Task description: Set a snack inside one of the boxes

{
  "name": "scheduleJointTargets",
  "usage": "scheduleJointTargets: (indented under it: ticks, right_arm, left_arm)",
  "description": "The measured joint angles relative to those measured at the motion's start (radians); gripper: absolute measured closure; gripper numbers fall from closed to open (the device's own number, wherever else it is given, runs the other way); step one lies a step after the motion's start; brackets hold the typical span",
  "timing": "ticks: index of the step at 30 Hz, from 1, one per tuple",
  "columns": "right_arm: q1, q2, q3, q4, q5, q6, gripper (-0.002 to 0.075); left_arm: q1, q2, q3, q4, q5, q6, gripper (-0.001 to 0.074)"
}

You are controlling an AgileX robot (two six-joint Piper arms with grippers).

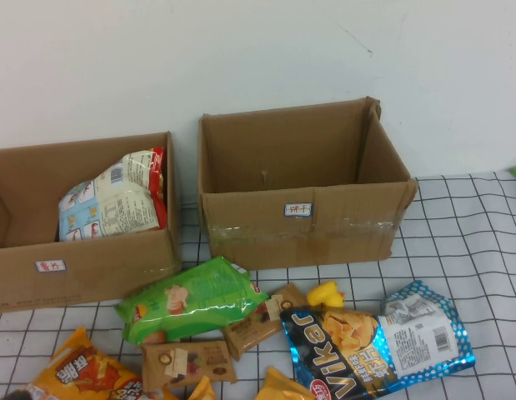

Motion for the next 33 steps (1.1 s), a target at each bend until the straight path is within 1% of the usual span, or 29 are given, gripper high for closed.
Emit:
scheduleJointTargets:
  ticks: [4, 6, 9, 12, 13, 16, 21, 23, 27, 30, 33]
  right_arm:
    - [0.0, 0.0, 0.0, 0.0, 0.0, 0.0, 0.0727]
    - [0.0, 0.0, 0.0, 0.0, 0.0, 0.0, 0.0727]
    - [0.0, 0.0, 0.0, 0.0, 0.0, 0.0, 0.0727]
    - [0.0, 0.0, 0.0, 0.0, 0.0, 0.0, 0.0727]
    - [0.0, 0.0, 0.0, 0.0, 0.0, 0.0, 0.0727]
    - [0.0, 0.0, 0.0, 0.0, 0.0, 0.0, 0.0727]
    - [0.0, 0.0, 0.0, 0.0, 0.0, 0.0, 0.0727]
    - [0.0, 0.0, 0.0, 0.0, 0.0, 0.0, 0.0727]
    - [0.0, 0.0, 0.0, 0.0, 0.0, 0.0, 0.0727]
    - [0.0, 0.0, 0.0, 0.0, 0.0, 0.0, 0.0727]
    - [0.0, 0.0, 0.0, 0.0, 0.0, 0.0, 0.0727]
  left_arm:
    - [-0.009, 0.144, -0.145, 0.031, 0.18, 0.241, 0.0737]
    - [-0.03, 0.206, -0.206, 0.054, 0.232, 0.317, 0.0737]
    - [-0.077, 0.302, -0.274, 0.118, 0.277, 0.365, 0.0736]
    - [-0.153, 0.394, -0.321, 0.214, 0.311, 0.381, 0.0721]
    - [-0.187, 0.426, -0.333, 0.252, 0.318, 0.383, 0.0705]
    - [-0.298, 0.522, -0.355, 0.365, 0.344, 0.374, 0.0633]
    - [-0.472, 0.709, -0.381, 0.527, 0.366, 0.279, 0.044]
    - [-0.548, 0.793, -0.402, 0.594, 0.372, 0.212, 0.0356]
    - [-0.677, 0.953, -0.454, 0.732, 0.379, 0.033, 0.0232]
    - [-0.741, 1.089, -0.493, 0.793, 0.379, -0.084, 0.0186]
    - [-0.772, 1.213, -0.529, 0.794, 0.373, -0.134, 0.0171]
